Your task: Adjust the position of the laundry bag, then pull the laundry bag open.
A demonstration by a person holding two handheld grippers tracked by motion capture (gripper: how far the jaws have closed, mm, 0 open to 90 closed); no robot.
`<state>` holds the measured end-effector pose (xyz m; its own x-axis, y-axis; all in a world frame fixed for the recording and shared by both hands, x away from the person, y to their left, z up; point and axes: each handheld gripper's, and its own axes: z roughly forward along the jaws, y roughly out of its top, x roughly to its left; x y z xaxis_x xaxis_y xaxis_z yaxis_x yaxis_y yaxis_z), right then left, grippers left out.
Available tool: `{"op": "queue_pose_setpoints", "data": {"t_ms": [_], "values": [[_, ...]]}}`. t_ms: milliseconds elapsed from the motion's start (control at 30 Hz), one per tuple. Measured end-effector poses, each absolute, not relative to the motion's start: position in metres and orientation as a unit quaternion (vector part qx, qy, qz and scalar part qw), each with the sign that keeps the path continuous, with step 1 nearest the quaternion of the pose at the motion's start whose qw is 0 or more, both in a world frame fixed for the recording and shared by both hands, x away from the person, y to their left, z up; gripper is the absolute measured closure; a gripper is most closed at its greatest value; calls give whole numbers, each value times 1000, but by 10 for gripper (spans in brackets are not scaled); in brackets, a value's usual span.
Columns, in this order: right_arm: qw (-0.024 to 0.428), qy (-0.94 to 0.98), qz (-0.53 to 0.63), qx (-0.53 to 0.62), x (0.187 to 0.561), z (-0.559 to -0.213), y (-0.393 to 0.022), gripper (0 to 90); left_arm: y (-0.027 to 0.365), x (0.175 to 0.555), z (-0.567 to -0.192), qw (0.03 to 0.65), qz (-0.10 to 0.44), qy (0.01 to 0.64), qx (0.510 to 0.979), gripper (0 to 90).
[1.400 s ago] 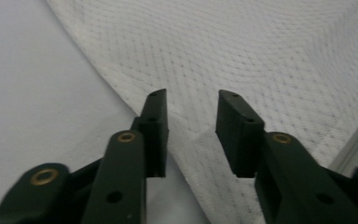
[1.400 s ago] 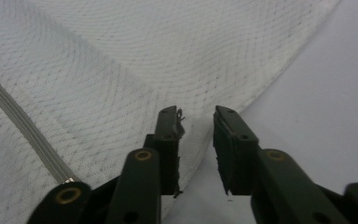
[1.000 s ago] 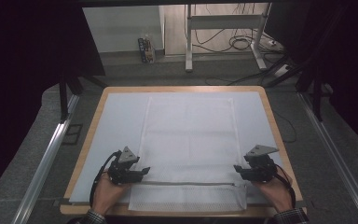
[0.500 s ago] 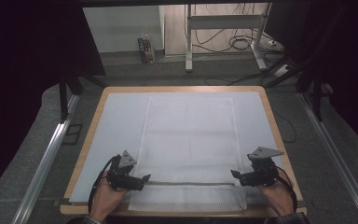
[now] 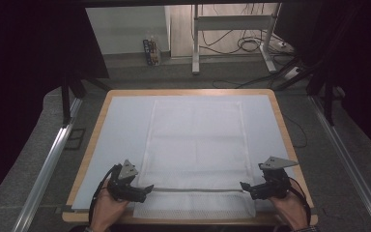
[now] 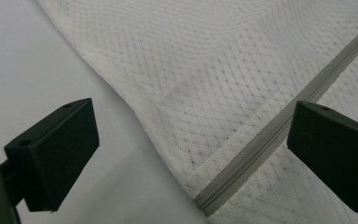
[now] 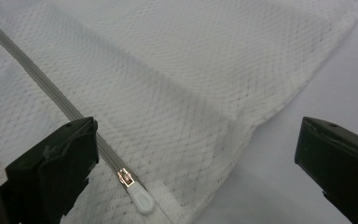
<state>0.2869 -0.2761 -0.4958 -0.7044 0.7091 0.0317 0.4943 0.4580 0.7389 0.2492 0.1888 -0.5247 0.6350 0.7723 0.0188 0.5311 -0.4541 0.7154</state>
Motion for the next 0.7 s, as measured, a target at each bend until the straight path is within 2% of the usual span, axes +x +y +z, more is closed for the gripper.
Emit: {"op": "queue_pose_setpoints", "data": {"t_ms": [200, 433, 700], "values": [[134, 844, 373, 362, 284, -498, -276, 0, 188, 249, -526, 342, 179, 386, 838, 19], [145, 852, 360, 351, 278, -499, -274, 0, 188, 249, -527, 340, 183, 385, 839, 20], [127, 849, 353, 372, 266, -499, -279, 0, 187, 249, -527, 330, 187, 378, 844, 22]]}}
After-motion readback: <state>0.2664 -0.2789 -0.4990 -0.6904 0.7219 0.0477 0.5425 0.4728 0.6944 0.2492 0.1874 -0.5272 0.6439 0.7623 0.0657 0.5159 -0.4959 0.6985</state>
